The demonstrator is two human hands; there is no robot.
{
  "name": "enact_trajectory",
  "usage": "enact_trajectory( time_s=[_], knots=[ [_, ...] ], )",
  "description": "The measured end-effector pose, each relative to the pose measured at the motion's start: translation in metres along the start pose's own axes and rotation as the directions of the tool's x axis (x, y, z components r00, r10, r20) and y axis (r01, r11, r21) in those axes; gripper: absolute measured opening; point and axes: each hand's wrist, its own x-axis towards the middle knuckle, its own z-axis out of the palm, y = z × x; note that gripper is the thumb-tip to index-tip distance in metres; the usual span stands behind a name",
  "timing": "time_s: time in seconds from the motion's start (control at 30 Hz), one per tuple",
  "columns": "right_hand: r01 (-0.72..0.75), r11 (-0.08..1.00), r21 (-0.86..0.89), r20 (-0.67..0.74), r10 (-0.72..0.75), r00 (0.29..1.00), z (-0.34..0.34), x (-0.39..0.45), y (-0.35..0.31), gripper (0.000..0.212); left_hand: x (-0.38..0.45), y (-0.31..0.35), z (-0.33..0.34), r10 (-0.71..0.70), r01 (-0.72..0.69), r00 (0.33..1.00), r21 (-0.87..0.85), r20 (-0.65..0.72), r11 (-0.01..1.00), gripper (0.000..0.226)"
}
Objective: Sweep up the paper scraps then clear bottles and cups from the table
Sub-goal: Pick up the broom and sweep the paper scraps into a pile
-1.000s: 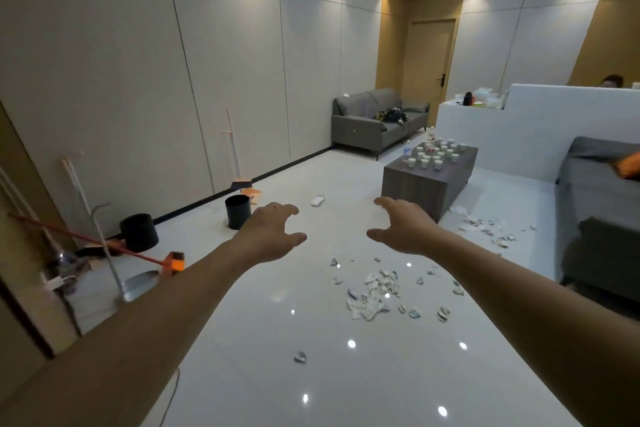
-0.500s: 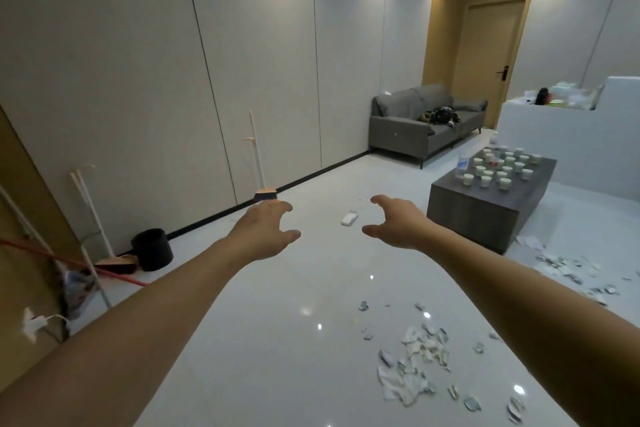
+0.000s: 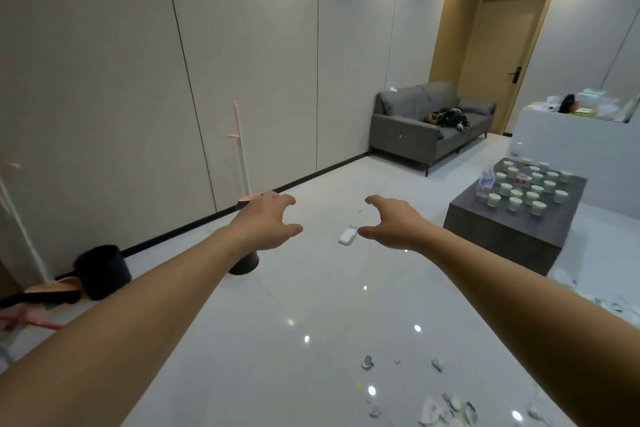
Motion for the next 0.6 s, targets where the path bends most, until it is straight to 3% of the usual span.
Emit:
enact_trajectory(
  time_s=[0.3,0.6],
  knots=[
    [-0.048,0.997,0.057,0.064,0.044,0.997,0.015,0.266,-0.038,0.074,0.25,-0.108,0.001,-0.035,0.041,0.998,-0.094,0.061,0.995,0.069],
    [-0.01,0.994,0.11,0.158,-0.007,0.987,0.078,0.491,-0.04,0.074,0.431,-0.214,0.053,-0.106,0.109,0.988,-0.027,0.116,0.994,0.068]
  ],
)
